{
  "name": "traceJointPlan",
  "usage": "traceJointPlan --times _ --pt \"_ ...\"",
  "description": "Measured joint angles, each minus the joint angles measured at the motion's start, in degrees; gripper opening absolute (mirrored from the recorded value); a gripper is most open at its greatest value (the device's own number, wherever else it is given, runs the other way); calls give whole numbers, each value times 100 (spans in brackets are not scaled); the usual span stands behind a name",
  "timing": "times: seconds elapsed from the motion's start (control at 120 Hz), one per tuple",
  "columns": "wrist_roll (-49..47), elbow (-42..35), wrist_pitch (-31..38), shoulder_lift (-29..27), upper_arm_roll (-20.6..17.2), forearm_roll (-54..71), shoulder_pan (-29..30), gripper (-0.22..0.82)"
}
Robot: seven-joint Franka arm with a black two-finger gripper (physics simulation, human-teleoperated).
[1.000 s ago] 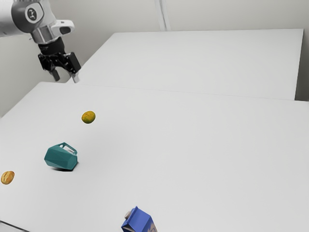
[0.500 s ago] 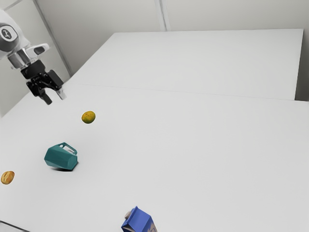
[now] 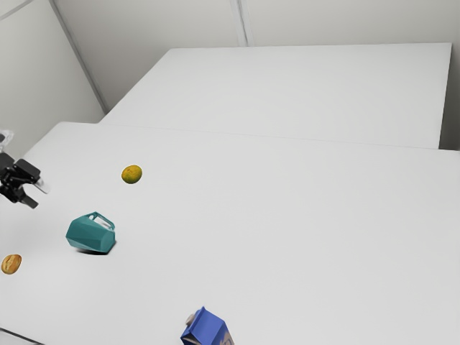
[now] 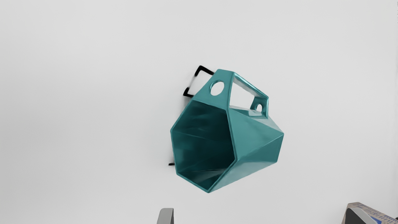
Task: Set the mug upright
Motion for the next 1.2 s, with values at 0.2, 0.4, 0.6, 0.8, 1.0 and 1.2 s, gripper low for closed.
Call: traceJointPlan --times 0.2,0.4,0.6,0.8,1.0,1.2 --pt "546 -307 -5 329 -93 -423 15 60" --pt "911 -876 15 279 -106 -824 -102 60" --pt "1172 -1261 40 285 -105 -1030 -150 60" --pt "1359 -1359 57 275 -105 -1117 -151 22" --pt "1495 -1364 66 252 -105 -1131 -152 -5" --pt "1598 -1536 72 -123 -104 -1128 -291 -14"
